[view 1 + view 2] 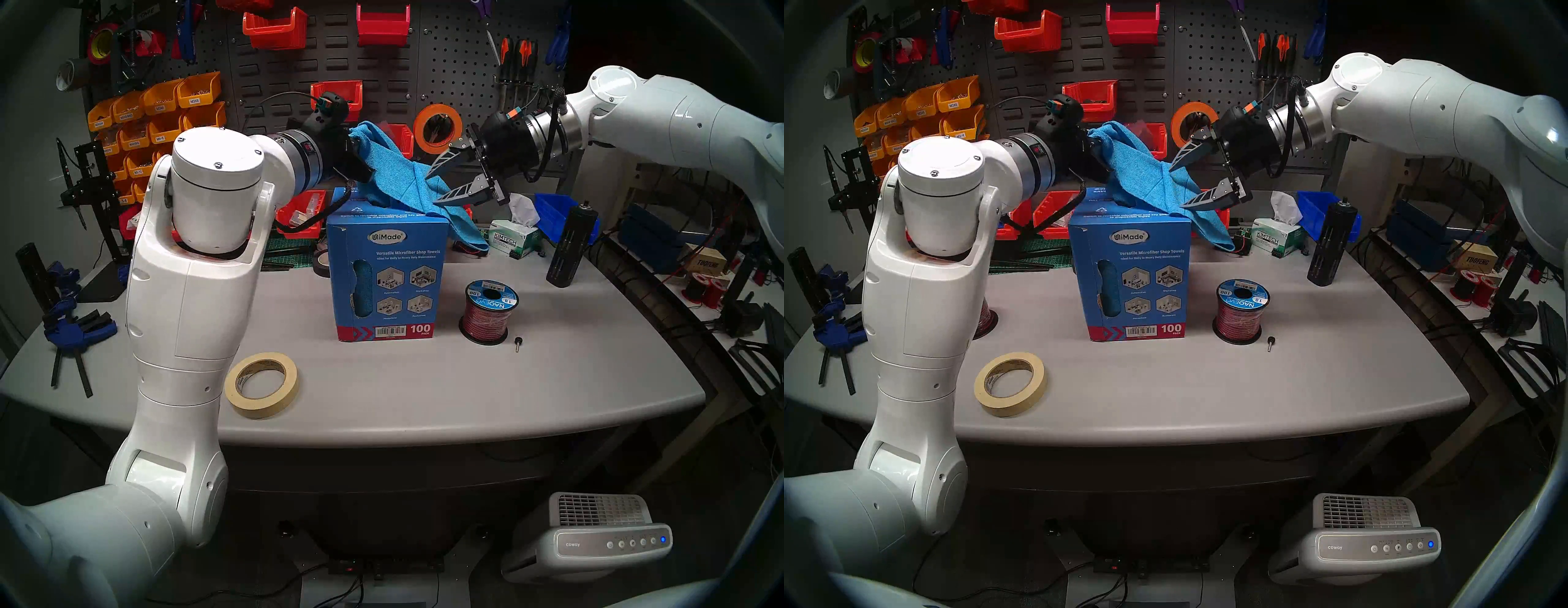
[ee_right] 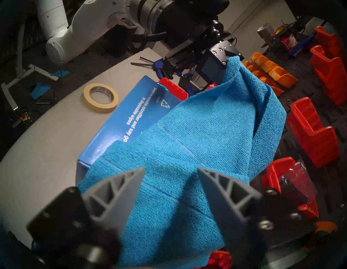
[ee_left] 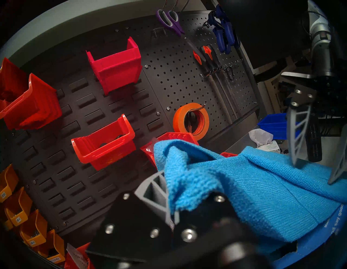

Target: Take out a shop towel

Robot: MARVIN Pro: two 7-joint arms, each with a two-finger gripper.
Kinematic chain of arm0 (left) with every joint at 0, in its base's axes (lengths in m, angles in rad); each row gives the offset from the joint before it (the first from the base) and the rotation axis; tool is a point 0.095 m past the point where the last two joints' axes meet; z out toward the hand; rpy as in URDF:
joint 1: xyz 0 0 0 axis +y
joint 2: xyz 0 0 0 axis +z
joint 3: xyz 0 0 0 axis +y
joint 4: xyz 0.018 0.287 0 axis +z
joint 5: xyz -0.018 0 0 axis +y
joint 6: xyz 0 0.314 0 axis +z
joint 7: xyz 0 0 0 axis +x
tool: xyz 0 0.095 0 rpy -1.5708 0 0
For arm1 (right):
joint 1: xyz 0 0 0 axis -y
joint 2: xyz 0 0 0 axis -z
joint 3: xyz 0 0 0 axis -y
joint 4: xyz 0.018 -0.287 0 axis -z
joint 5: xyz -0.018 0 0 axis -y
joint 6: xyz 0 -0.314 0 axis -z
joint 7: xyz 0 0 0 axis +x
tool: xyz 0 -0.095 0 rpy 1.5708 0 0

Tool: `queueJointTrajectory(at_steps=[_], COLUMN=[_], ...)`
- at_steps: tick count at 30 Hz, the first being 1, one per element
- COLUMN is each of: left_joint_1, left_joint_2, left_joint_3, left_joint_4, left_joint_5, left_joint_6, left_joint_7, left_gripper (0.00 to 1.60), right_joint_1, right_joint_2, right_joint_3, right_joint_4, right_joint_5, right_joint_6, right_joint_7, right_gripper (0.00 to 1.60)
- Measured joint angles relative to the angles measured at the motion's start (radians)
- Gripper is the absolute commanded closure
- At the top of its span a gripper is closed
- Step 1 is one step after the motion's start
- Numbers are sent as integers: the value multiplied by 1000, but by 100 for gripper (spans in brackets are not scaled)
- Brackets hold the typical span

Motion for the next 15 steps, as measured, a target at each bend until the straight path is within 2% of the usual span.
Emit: queueJointTrajectory(at_steps=[15], left_joint_1=[11], left_joint_2=[0], left_joint_3=[-1], left_joint_4=[-2], left_joint_5=[0], left_joint_6=[-1], left_joint_7=[0], left_gripper=[160], right_joint_1=[67], right_joint_2=[-75], right_joint_3=[5], right_joint_4=[76], right_joint_5=[-11], right_joint_6=[87], right_joint_7=[88], right_gripper=[0])
